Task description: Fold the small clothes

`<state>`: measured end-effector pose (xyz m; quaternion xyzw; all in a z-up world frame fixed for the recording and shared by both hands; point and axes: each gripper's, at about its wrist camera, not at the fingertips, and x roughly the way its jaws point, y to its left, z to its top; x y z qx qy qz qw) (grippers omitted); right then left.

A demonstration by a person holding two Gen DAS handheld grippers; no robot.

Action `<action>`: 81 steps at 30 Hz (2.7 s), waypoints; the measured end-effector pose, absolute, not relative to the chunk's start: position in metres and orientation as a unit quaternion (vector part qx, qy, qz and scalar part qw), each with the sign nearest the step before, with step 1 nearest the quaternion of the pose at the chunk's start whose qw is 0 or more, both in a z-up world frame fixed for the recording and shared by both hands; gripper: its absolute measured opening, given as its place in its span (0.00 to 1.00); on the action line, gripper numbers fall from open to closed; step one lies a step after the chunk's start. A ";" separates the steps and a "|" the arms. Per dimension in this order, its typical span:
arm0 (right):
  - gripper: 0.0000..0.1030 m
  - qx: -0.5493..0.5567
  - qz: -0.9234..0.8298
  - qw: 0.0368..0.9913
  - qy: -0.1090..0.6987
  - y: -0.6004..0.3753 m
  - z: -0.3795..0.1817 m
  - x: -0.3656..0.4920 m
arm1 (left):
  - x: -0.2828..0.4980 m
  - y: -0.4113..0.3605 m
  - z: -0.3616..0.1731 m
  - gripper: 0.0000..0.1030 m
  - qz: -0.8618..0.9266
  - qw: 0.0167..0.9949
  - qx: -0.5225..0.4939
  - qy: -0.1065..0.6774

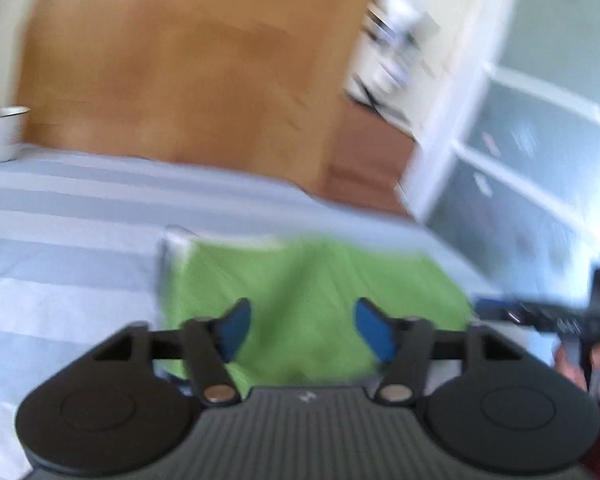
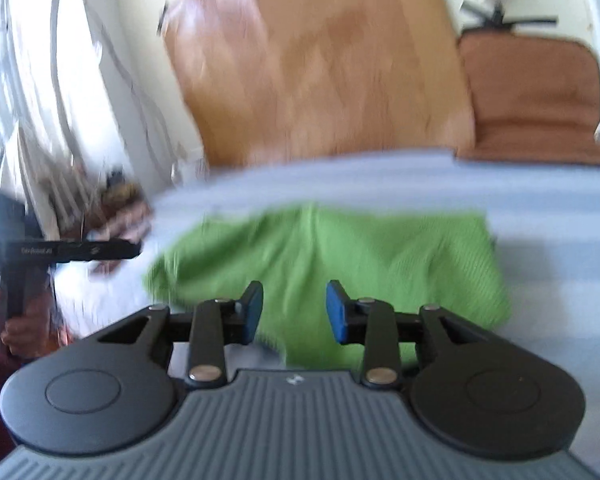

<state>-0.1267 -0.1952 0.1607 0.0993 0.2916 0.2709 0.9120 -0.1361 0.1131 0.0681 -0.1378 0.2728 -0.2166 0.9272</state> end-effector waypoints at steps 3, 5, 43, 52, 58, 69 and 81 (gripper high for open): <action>0.37 0.106 0.242 0.925 0.274 -0.185 0.167 -0.102 | -0.110 0.142 0.062 0.71 -0.145 0.924 -0.189 0.298; 0.38 0.095 0.220 0.932 0.273 -0.168 0.160 -0.083 | -0.094 0.151 0.048 0.80 -0.148 0.907 -0.223 0.324; 0.01 0.226 0.106 0.915 0.317 -0.236 0.079 -0.068 | 0.009 0.046 0.016 0.06 -0.173 0.918 -0.088 0.345; 0.45 0.317 0.078 0.906 0.270 -0.293 0.098 -0.113 | -0.010 0.045 0.045 0.23 -0.188 0.908 -0.139 0.349; 0.52 0.370 0.072 0.872 0.312 -0.306 0.083 -0.118 | -0.012 0.009 0.046 0.23 -0.257 0.883 -0.138 0.367; 0.53 0.383 0.112 0.847 0.350 -0.282 0.072 -0.106 | -0.002 -0.016 0.012 0.08 -0.233 0.891 -0.097 0.377; 0.25 0.378 0.179 0.851 0.317 -0.245 0.127 -0.100 | 0.004 0.025 0.031 0.51 -0.245 0.866 -0.206 0.383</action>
